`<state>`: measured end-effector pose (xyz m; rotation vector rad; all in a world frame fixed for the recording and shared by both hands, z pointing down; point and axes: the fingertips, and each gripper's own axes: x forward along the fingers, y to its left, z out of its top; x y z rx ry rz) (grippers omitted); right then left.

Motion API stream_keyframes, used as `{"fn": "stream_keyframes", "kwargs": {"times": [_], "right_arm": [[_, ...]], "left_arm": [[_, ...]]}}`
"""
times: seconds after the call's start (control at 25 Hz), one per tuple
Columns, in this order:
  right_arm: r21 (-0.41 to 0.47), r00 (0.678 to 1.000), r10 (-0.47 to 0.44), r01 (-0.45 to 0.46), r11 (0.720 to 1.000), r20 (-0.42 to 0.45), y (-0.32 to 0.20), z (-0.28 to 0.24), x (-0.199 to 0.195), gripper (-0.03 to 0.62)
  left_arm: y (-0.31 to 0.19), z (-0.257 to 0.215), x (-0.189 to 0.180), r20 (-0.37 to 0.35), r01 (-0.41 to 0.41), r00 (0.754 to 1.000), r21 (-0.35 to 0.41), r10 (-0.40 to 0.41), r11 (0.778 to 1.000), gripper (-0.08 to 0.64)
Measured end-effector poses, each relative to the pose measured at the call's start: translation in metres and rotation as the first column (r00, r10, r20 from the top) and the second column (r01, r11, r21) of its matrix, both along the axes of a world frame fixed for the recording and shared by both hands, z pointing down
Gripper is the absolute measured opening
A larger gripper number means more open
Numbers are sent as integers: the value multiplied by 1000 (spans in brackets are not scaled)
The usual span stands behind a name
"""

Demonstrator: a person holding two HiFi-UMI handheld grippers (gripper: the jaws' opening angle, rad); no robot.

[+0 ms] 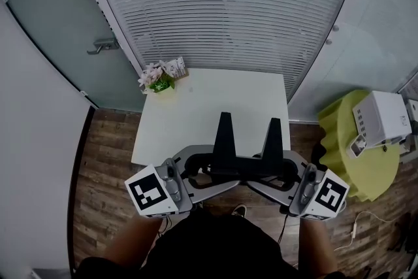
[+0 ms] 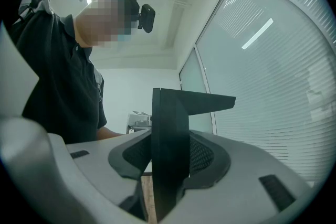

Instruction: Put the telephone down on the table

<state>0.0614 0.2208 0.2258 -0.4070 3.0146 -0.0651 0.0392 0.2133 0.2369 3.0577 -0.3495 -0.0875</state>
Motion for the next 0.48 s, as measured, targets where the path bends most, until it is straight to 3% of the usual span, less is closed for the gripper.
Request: {"fn": "stream_keyframes", "kwargs": {"times": [0.48], "right_arm": [[-11, 1000, -25, 25, 1000, 19, -8, 0, 72, 179]], "left_arm": [[-7, -2, 71, 22, 35, 999, -4, -35, 999, 209]]}}
